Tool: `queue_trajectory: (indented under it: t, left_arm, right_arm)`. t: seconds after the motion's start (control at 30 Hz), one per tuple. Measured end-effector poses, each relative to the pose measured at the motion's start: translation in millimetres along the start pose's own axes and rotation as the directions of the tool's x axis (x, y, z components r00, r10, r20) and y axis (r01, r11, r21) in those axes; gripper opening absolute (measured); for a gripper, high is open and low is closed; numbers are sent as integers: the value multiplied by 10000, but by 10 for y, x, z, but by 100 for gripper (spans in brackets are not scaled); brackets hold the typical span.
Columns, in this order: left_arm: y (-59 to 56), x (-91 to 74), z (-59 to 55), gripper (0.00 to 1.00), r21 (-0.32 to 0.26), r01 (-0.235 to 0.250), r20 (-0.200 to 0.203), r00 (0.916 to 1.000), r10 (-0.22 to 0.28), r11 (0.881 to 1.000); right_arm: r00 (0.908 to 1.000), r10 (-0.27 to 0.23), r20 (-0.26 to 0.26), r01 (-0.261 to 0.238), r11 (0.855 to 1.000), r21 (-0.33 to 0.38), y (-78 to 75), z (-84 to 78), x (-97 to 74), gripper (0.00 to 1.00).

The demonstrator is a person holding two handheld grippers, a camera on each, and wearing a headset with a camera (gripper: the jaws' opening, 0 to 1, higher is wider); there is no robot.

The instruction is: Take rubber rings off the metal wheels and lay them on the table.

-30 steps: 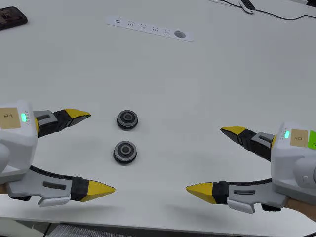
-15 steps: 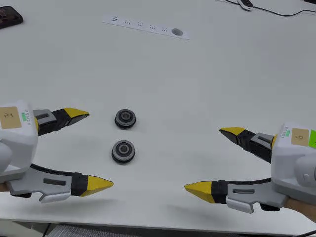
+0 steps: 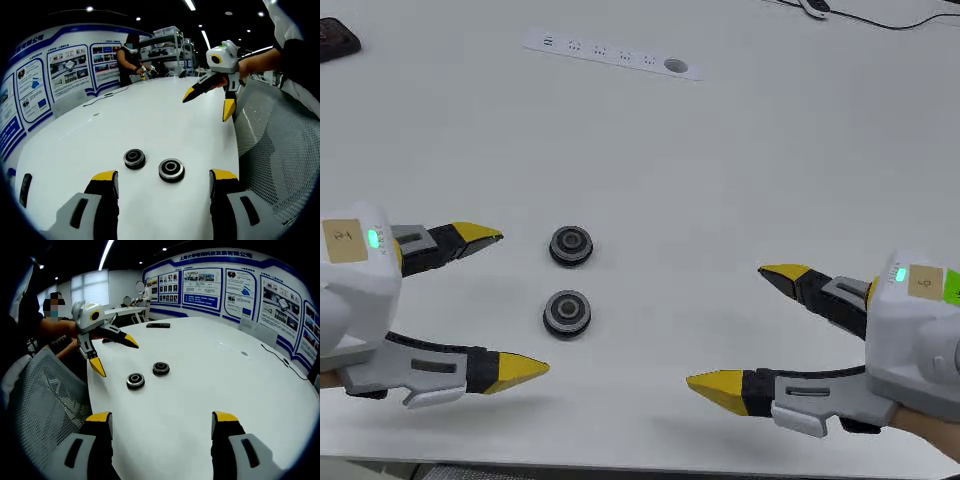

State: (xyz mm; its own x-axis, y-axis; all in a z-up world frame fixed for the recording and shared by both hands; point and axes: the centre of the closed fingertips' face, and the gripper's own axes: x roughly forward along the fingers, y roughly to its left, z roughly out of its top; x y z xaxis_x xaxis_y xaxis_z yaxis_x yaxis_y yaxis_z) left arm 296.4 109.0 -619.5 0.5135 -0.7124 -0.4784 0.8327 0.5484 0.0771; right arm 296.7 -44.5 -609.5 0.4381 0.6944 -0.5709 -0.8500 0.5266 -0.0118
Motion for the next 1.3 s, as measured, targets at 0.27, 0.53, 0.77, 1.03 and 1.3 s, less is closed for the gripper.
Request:
queue_trajectory:
  t: [0.27, 0.53, 0.77, 1.03, 1.3]
  left_arm:
    - [22, 65, 8, 71, 54, 33, -126, 9999, -32, 10000]
    - [32, 153, 28, 67, 163, 138, -201, 9997, -134, 9998]
    - [56, 233, 39, 61, 362, 141, -249, 9996, -132, 9992]
    - [17, 324, -5, 52, 408, 357, -427, 9985, -339, 9985]
    - [8, 374, -19, 44, 472, 382, -509, 9981, -358, 9982]
  right_arm:
    - [9998, 184, -69, -184, 9998, 65, 57, -49, 46, 81]
    - [9998, 173, 45, -174, 9994, 295, 60, -53, 38, 80]
    - [9998, 217, 18, -217, 9992, 327, 67, -64, 52, 79]
    - [9994, 331, 110, -334, 9989, 318, 83, -26, 75, 78]
    - [9994, 323, 129, -327, 9987, 378, 74, -36, 90, 77]
